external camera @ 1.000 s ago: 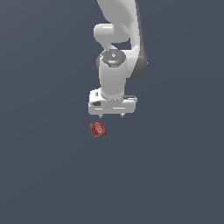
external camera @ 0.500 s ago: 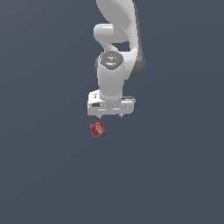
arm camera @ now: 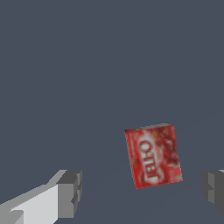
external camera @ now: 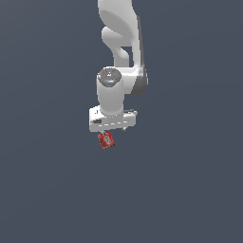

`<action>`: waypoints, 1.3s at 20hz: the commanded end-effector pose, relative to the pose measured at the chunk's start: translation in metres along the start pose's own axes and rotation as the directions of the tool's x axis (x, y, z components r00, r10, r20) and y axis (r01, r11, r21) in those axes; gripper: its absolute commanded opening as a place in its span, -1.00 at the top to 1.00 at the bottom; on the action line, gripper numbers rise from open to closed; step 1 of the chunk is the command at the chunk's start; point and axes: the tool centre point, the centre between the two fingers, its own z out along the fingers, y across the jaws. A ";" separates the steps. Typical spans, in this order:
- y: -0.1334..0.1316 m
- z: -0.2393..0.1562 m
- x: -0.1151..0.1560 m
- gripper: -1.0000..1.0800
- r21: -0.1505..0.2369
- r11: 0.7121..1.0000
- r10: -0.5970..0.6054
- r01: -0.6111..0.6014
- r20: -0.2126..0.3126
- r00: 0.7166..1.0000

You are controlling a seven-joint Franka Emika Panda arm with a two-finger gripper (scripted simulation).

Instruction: Pick up the object and move it to a goal position.

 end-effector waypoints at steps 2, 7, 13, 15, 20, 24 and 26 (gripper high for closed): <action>0.014 0.019 -0.006 -0.92 0.003 0.999 -0.052 0.052 -0.006 0.999; 0.030 0.041 -0.013 -0.92 0.004 0.994 -0.111 0.111 -0.013 0.994; 0.041 0.057 -0.020 -0.92 0.005 0.988 -0.153 0.153 -0.018 0.988; 0.042 0.059 -0.021 -0.92 0.005 0.987 -0.159 0.160 -0.019 0.987; 0.043 0.060 -0.021 -0.92 0.005 0.987 -0.160 0.160 -0.019 0.987; 0.043 0.068 -0.022 -0.92 0.005 0.987 -0.161 0.161 -0.019 0.987; 0.043 0.076 -0.022 -0.92 0.005 0.987 -0.161 0.161 -0.019 0.987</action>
